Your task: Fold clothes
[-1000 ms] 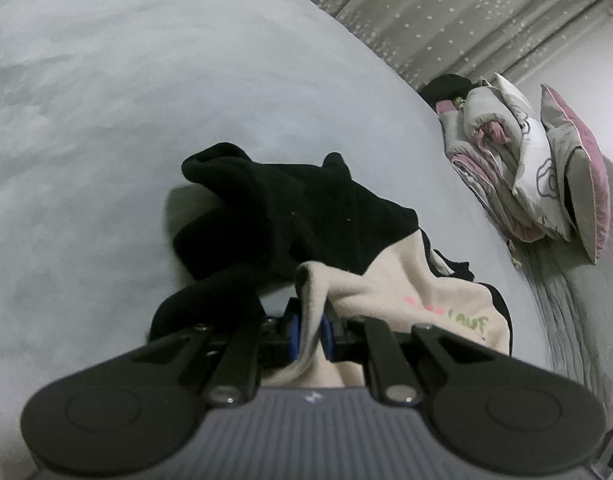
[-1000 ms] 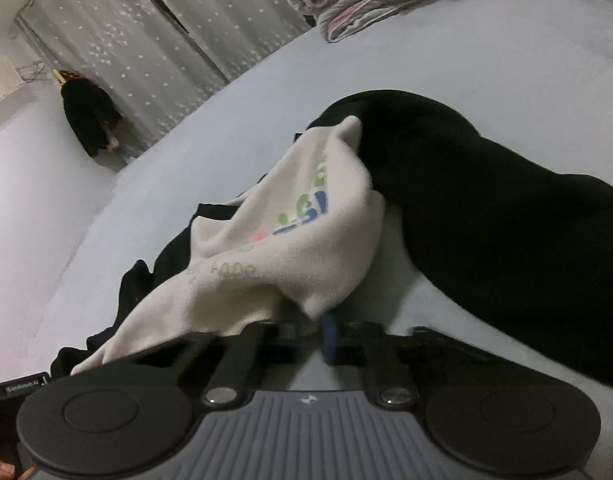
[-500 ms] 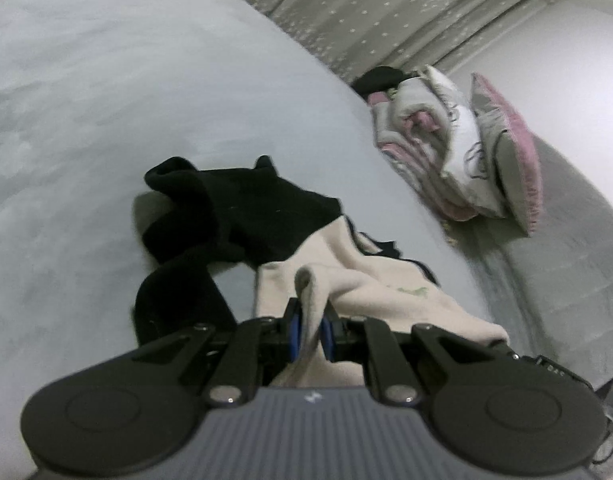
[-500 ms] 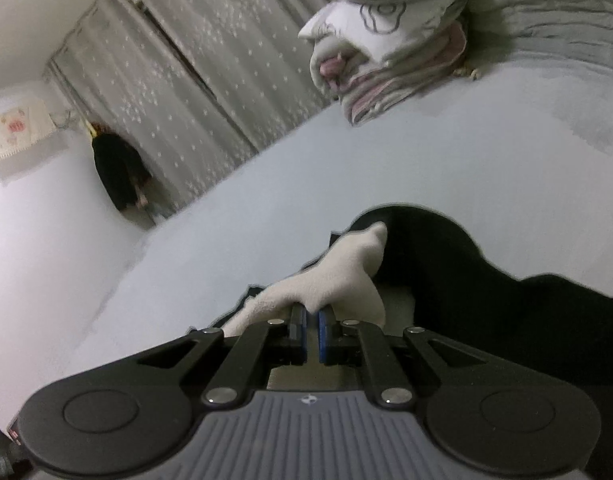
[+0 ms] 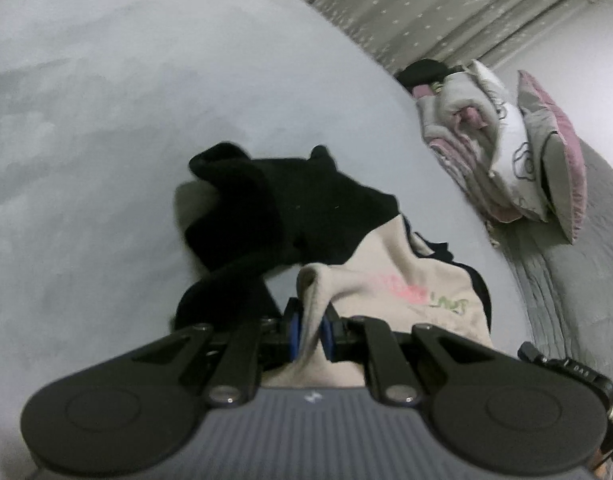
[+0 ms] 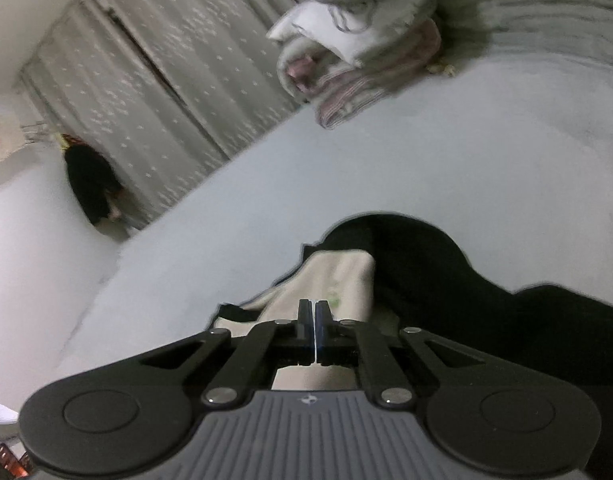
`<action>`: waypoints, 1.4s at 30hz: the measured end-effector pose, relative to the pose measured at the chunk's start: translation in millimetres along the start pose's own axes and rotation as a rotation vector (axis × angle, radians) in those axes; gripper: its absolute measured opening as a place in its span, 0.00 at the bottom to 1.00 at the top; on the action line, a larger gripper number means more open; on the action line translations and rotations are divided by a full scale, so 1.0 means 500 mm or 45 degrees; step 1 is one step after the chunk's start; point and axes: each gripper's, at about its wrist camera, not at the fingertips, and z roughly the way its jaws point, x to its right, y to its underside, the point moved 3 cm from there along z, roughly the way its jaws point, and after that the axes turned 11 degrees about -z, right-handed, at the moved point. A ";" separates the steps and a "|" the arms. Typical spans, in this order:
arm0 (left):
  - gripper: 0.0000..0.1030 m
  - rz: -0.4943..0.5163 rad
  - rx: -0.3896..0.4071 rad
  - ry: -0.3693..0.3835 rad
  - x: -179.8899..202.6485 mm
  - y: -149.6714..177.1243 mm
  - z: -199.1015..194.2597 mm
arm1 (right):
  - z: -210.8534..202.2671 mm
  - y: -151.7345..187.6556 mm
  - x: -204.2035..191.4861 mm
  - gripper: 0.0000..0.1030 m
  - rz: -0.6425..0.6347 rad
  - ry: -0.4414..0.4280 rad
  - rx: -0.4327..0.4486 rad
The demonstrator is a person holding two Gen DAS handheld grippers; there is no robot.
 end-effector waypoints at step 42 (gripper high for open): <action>0.06 0.215 -0.337 0.016 0.034 0.181 -0.199 | -0.330 0.099 0.027 0.10 -0.311 0.334 -0.090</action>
